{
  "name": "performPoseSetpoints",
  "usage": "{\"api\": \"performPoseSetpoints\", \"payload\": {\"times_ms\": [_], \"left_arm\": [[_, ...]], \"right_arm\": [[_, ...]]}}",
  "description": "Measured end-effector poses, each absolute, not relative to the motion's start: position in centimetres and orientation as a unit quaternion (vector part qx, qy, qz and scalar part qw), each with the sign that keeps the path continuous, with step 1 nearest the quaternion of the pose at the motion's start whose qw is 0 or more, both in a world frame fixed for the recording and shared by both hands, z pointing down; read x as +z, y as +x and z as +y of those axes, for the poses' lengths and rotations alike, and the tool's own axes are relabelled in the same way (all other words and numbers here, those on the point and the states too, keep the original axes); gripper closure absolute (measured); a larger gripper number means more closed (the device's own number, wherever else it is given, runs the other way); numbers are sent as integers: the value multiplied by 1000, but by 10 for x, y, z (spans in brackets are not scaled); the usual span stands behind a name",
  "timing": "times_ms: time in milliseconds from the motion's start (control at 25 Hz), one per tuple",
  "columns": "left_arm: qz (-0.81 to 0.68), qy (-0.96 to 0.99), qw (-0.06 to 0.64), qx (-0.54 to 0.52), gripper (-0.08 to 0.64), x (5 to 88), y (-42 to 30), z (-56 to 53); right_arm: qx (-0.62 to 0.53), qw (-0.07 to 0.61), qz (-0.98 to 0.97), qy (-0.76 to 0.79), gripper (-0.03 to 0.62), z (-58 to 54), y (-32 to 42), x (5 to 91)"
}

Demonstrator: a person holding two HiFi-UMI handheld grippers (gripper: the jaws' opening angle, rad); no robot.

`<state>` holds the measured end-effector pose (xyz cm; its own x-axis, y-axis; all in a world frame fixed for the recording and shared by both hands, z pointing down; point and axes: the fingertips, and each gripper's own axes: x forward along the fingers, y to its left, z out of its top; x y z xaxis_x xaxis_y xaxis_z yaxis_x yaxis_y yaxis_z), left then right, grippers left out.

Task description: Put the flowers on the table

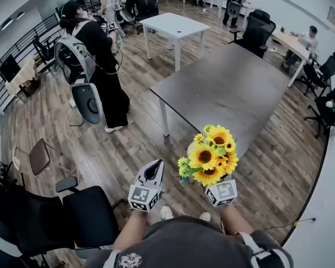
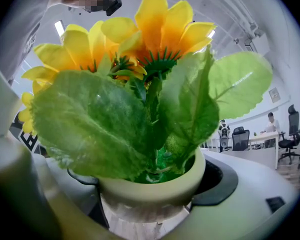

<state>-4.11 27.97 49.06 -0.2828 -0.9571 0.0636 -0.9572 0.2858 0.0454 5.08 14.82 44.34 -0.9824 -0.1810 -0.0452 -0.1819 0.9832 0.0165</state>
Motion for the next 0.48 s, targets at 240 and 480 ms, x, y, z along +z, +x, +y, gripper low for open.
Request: {"api": "performPoseSetpoints", "payload": {"times_ms": [240,480], "left_arm": [[-796,604,35,-1,554,491,-62,292],[-791,611,33,-4,554,491,-77,303]], "right_arm": [[11,22,995,-99,61,161,33,443],[16,20,994,-110,61,169,22,443]]}}
